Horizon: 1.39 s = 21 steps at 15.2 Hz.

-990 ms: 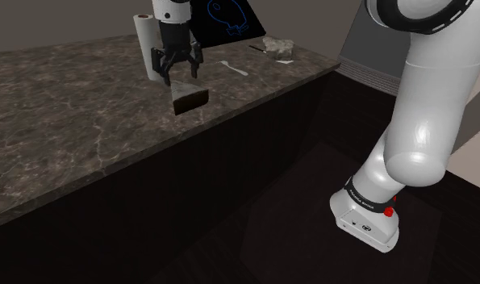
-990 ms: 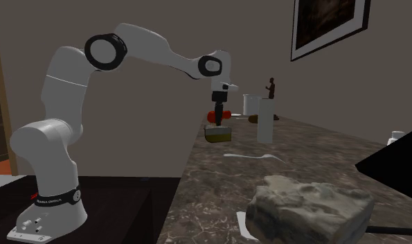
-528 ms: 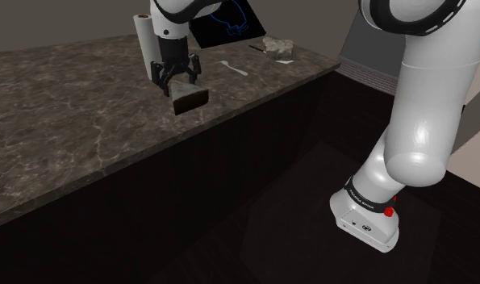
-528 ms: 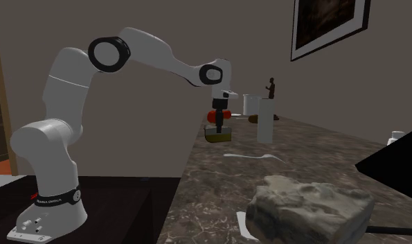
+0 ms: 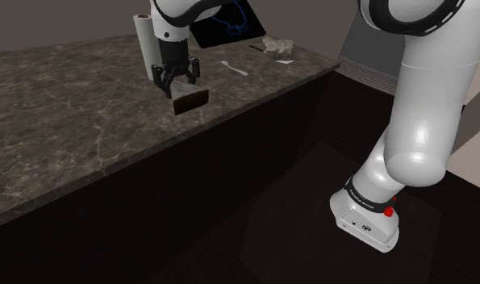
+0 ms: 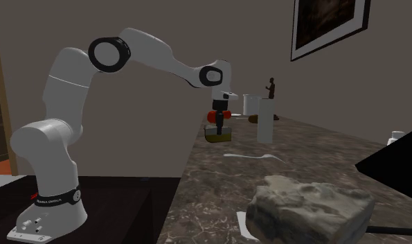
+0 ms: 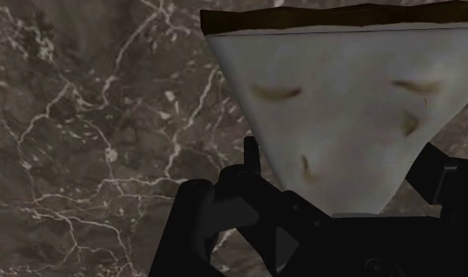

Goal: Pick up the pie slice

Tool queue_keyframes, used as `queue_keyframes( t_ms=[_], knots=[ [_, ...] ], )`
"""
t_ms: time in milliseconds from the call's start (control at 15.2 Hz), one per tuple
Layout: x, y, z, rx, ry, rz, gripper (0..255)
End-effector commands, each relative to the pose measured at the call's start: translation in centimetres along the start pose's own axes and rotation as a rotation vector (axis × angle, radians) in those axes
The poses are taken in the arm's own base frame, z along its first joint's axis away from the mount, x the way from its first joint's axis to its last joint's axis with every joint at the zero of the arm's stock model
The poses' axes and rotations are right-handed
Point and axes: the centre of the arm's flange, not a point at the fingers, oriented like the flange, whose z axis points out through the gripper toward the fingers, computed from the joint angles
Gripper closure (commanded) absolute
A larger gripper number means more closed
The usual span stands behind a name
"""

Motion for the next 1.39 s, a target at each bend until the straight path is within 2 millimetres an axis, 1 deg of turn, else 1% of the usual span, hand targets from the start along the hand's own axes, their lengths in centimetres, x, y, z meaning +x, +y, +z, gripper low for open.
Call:
queue_keyframes(
  t_ms=[0, 198, 1188, 1320],
  knots=[
    [0.0, 0.0, 0.2, -0.001, -0.003, 0.0, 255],
    [0.0, 0.0, 0.1, -0.001, -0.003, 0.0, 255],
    [-0.4, -0.2, -7.8, -0.001, -0.003, 0.0, 255],
    [-0.4, -0.2, -7.9, -0.001, -0.003, 0.0, 255]
  ],
)
